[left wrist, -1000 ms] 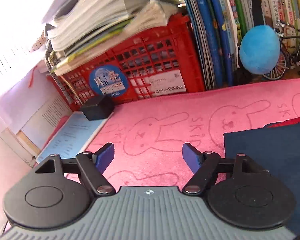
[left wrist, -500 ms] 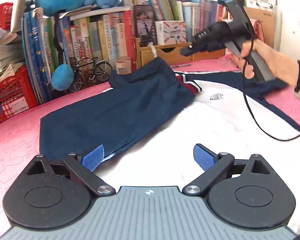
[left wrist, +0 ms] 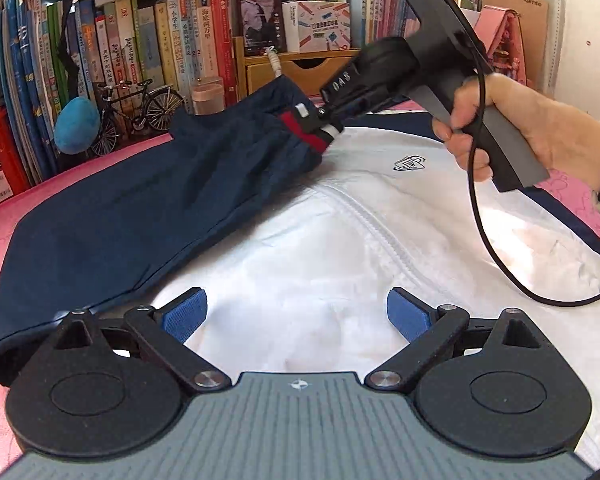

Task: Fold clothes
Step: 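Grasp the other striped sleeve cuff with the right gripper, then lift the sleeve up by its cuff with the right gripper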

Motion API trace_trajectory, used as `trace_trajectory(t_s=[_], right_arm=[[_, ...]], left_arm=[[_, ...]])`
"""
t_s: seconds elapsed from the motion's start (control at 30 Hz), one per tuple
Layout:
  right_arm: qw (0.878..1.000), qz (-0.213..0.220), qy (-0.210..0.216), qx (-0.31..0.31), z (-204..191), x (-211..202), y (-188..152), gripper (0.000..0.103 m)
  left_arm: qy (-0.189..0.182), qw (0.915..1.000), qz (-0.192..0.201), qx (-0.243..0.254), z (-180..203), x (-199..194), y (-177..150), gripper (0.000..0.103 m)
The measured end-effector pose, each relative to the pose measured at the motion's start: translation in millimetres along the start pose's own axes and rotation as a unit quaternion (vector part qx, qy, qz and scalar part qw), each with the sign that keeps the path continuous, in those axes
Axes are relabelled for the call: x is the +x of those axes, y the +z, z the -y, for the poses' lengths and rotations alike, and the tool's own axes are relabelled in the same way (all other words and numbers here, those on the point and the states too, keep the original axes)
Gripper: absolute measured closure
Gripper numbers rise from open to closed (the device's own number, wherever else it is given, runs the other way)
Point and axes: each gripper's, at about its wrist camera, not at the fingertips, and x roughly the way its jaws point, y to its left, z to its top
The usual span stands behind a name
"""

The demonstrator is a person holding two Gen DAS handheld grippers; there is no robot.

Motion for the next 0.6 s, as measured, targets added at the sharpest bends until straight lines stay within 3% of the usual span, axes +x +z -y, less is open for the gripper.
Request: trace_trajectory(t_s=[0.1,0.2,0.37,0.5,0.6], right_arm=[[0.999,0.021,0.048,0.011,-19,-18,31,0.094],[0.996,0.043,0.076,0.005,-40,-34,58,0.094],[0.995,0.066,0.068,-0.03,-54,-51,71,0.094],[0.998,0.04,0.043,-0.019,-36,-41,54,0.093],[0.999,0.012,0.034,0.002,-16,-28,38,0.092]], left_arm=[[0.014,0.9993,-0.001,0.035,14,13,14,0.0],[0.039,0.9988,-0.014,0.026,7,30,28,0.0],[0.081,0.9956,-0.022,-0.041,-15,40,37,0.003],[0.095,0.9912,-0.025,-0.088,-26,43,34,0.0],[0.096,0.9904,-0.026,-0.097,-26,43,32,0.0]])
